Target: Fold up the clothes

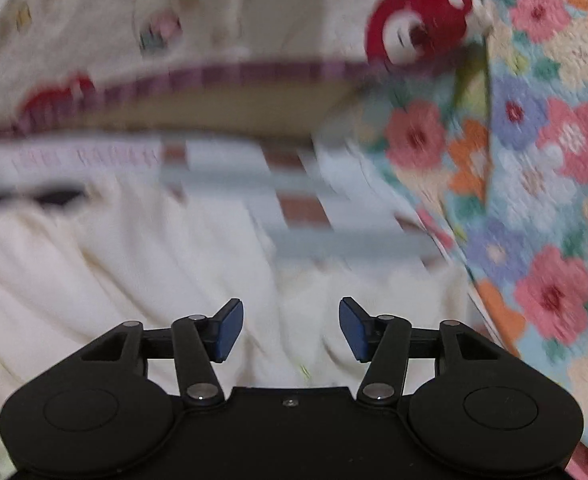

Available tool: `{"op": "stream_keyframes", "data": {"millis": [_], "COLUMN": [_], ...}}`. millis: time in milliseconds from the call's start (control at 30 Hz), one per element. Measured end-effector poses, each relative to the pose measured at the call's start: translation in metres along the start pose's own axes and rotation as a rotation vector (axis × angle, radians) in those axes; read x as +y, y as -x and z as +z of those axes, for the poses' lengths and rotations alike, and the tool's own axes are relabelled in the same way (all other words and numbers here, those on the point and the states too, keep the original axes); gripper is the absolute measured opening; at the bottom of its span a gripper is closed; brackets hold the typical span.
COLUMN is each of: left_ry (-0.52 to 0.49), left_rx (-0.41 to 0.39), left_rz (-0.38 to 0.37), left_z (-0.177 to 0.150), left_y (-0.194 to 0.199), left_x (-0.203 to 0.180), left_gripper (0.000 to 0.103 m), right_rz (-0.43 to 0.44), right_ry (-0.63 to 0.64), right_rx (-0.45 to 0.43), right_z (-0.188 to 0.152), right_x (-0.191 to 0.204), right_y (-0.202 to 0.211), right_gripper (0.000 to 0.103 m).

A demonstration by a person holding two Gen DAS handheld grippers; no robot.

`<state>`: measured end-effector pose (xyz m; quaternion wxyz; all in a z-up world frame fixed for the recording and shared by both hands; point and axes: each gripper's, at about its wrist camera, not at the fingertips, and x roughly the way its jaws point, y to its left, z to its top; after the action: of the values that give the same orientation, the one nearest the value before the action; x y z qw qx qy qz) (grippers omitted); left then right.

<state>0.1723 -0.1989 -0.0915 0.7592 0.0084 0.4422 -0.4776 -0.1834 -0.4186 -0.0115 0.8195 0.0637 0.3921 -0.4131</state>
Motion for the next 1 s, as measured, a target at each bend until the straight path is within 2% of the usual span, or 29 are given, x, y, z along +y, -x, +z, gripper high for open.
{"op": "stream_keyframes", "data": {"millis": [100, 233, 367, 433, 500, 567, 633, 667, 767, 933, 1000], "left_ry": [0.050, 0.046, 0.065, 0.072, 0.075, 0.077, 0.080, 0.084, 0.118, 0.259, 0.238], "left_rx": [0.066, 0.078, 0.056, 0.070, 0.118, 0.166, 0.214, 0.230, 0.240, 0.291, 0.321], "left_rz": [0.013, 0.015, -0.031, -0.060, -0.111, -0.162, -0.213, -0.234, -0.308, -0.568, -0.607], "left_z": [-0.005, -0.006, -0.006, -0.007, -0.010, -0.012, -0.014, -0.015, -0.016, -0.035, -0.050], "left_y": [-0.023, -0.038, -0.042, -0.042, -0.042, -0.041, -0.041, -0.039, -0.020, 0.032, 0.051], "left_x": [0.012, 0.016, 0.018, 0.016, 0.010, 0.004, -0.002, -0.005, -0.012, -0.021, -0.028], "left_gripper": [0.070, 0.076, 0.092, 0.093, 0.080, 0.036, 0.021, 0.018, 0.014, 0.013, 0.013], "right_rz": [0.119, 0.231, 0.187, 0.162, 0.117, 0.139, 0.188, 0.190, 0.165, 0.134, 0.147], "right_ry": [0.034, 0.188, 0.333, 0.404, 0.434, 0.408, 0.369, 0.348, 0.281, 0.229, 0.197], "right_rx": [-0.035, 0.020, 0.076, 0.103, 0.141, 0.166, 0.158, 0.140, 0.039, -0.171, -0.260], "right_z": [0.034, 0.061, 0.071, 0.076, 0.077, 0.079, 0.083, 0.085, 0.096, 0.123, 0.138], "right_x": [0.019, 0.064, 0.090, 0.102, 0.103, 0.095, 0.083, 0.078, 0.065, 0.048, 0.040], "right_y": [-0.004, -0.039, -0.079, -0.099, -0.122, -0.138, -0.143, -0.140, -0.123, -0.075, -0.051], "right_gripper": [0.063, 0.063, 0.064, 0.067, 0.067, 0.063, 0.027, 0.003, 0.003, 0.003, 0.003]}}
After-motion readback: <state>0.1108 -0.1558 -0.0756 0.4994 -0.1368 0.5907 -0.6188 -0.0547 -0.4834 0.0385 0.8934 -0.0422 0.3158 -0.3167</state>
